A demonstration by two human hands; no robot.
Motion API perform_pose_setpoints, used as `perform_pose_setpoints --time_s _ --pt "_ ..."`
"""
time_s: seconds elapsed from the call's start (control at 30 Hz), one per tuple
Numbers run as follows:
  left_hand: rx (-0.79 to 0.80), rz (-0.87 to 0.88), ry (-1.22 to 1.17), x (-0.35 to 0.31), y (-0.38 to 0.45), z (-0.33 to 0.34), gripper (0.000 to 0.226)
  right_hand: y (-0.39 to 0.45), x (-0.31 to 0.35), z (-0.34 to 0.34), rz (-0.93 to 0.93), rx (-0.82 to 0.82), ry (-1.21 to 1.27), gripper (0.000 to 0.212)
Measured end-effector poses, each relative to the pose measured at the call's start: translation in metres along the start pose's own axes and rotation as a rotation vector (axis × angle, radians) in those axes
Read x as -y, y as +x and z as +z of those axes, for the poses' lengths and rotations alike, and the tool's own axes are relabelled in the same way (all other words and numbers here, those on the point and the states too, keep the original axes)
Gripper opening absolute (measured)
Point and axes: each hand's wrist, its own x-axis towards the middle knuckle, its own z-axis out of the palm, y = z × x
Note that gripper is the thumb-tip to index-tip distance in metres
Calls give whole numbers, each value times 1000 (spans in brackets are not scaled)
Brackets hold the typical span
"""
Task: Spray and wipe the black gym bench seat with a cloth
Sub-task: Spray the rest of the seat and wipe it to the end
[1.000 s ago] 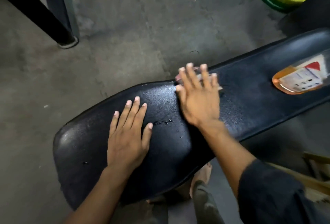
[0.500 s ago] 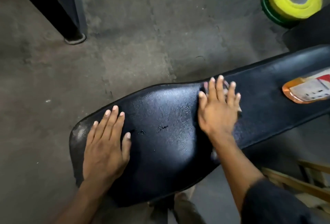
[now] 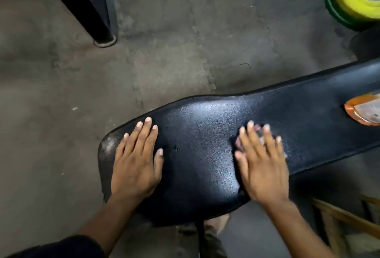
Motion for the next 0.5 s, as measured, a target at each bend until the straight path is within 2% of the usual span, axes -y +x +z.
perform_pose_setpoints --time_s 0.07,0.13,0.2,0.3,0.4,0.5 --pt "-6 11 14 3 1 1 63 49 12 -7 156 -30 31 65" --pt "-14 16 15 5 1 2 63 83 44 -6 192 -25 41 68" --pt "-11 5 -15 4 1 2 62 83 83 -2 69 -15 36 69" --pt "-17 12 -42 4 1 0 63 24 125 14 -169 -6 71 69" --pt "-30 22 -54 10 2 3 62 -38 106 22 -239 28 27 69" --pt "-25 15 -65 9 1 6 62 -42 59 14 -145 38 -18 66"
